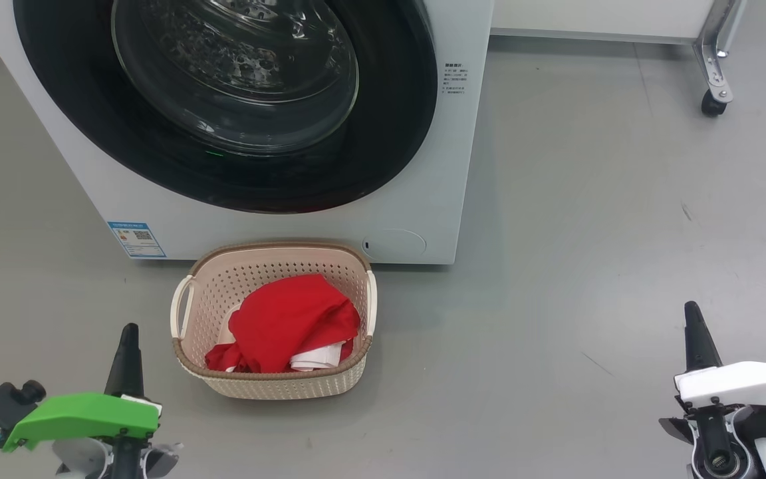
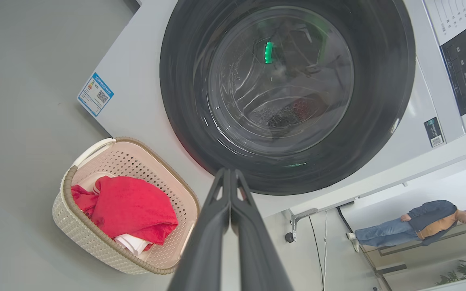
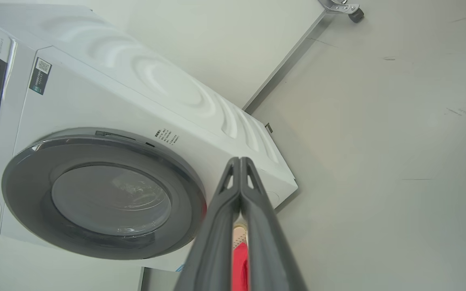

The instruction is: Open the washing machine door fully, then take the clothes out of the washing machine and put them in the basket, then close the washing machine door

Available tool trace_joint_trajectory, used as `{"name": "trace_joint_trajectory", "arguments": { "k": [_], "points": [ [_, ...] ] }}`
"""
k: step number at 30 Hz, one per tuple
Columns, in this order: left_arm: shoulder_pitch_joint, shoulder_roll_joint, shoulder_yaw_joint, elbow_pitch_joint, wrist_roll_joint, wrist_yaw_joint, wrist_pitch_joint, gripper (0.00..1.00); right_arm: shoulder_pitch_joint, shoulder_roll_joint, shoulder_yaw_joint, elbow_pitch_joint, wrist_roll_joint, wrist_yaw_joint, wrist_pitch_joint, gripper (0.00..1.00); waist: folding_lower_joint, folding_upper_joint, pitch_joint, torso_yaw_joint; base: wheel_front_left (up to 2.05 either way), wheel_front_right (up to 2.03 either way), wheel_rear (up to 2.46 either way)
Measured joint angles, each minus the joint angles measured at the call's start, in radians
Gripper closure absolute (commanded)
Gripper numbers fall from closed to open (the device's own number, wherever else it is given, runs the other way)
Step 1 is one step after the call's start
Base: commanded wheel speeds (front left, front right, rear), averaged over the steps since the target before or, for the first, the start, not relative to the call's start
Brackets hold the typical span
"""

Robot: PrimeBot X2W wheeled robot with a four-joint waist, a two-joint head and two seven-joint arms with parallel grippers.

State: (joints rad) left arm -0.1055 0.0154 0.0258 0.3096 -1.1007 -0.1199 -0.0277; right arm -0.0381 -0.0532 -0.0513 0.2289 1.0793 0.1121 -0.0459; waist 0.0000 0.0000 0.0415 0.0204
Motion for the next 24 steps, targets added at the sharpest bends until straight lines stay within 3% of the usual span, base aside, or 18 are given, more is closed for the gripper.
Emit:
{"name": "trace_joint_trajectory", "arguments": {
  "k": [24],
  "points": [
    [0.002,0.003,0.034,-0.018,-0.278,0.000,0.081,1.00,-0.014,0.004,-0.039,0.026,0.304,0.001,0.080,1.00,0.0000,0.0000,-0.022,-0.012,0.00,0.00,0.00]
  ]
}}
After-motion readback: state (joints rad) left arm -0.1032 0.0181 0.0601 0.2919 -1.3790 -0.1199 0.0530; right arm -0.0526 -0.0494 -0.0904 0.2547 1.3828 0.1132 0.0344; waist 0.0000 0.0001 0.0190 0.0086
